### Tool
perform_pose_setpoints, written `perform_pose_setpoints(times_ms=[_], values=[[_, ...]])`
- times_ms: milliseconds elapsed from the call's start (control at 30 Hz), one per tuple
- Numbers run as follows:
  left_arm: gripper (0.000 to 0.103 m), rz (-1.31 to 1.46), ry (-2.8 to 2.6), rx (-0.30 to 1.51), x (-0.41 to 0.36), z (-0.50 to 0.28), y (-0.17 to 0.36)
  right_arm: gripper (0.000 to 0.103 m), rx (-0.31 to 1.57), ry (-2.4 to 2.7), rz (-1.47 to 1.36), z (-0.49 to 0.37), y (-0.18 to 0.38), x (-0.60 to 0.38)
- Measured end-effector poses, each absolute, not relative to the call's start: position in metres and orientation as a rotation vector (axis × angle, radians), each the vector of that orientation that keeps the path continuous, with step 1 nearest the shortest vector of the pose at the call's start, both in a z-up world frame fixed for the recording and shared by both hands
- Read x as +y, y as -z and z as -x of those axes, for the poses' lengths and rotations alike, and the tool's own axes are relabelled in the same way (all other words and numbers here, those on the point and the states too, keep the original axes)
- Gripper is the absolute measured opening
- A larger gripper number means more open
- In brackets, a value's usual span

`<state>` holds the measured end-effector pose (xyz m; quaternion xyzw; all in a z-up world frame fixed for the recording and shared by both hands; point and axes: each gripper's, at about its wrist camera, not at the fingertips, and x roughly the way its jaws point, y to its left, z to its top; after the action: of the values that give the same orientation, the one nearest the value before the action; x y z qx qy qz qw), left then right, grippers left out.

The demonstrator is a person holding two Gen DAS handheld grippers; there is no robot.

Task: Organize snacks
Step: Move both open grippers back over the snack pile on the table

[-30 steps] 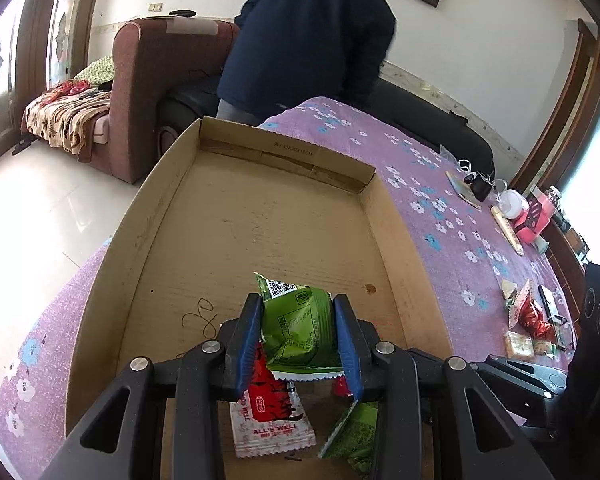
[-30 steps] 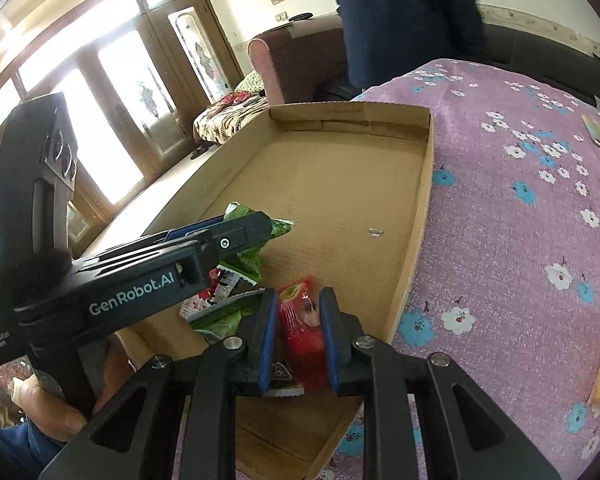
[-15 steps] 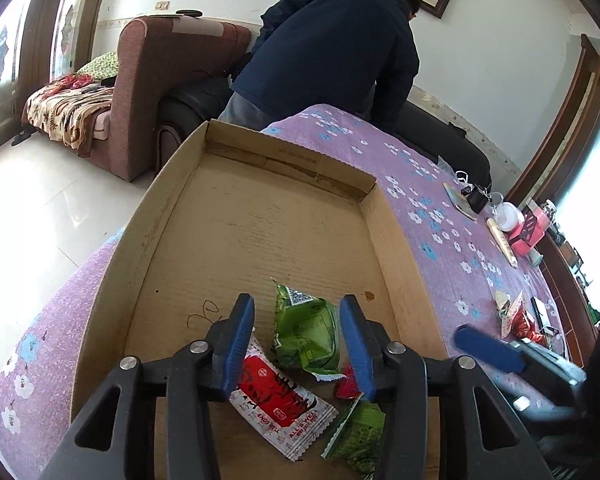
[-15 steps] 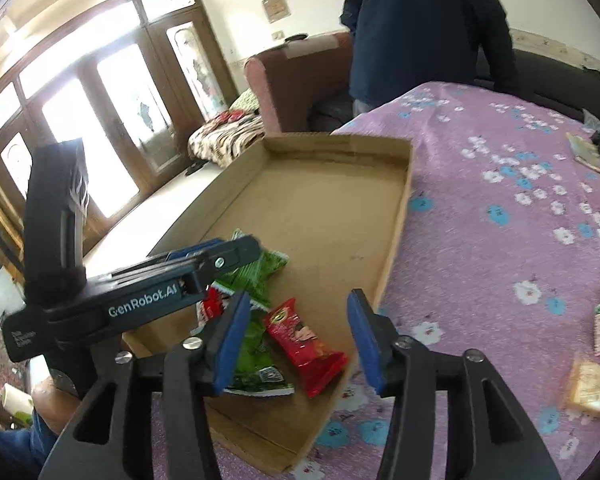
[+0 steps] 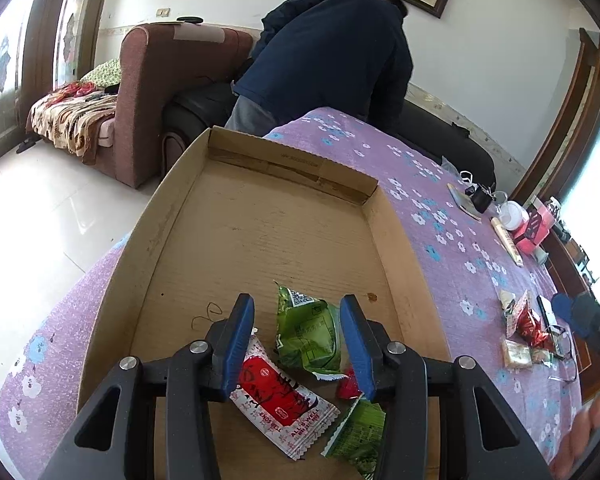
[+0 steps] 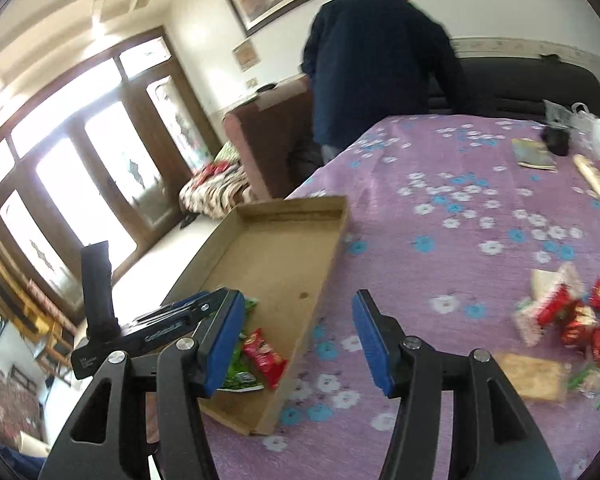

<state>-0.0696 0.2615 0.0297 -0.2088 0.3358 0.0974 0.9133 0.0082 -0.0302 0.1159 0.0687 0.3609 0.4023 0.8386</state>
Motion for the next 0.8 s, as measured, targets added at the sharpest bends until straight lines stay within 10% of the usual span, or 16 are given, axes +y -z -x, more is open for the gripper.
perform_pose_setpoints(times_ms=[800], values=[[0.083,0.065,0.252,0.817,0.056,0.006,-0.078,0.054,1.048,-0.369,-0.46,-0.102,-0.039,-0.244]])
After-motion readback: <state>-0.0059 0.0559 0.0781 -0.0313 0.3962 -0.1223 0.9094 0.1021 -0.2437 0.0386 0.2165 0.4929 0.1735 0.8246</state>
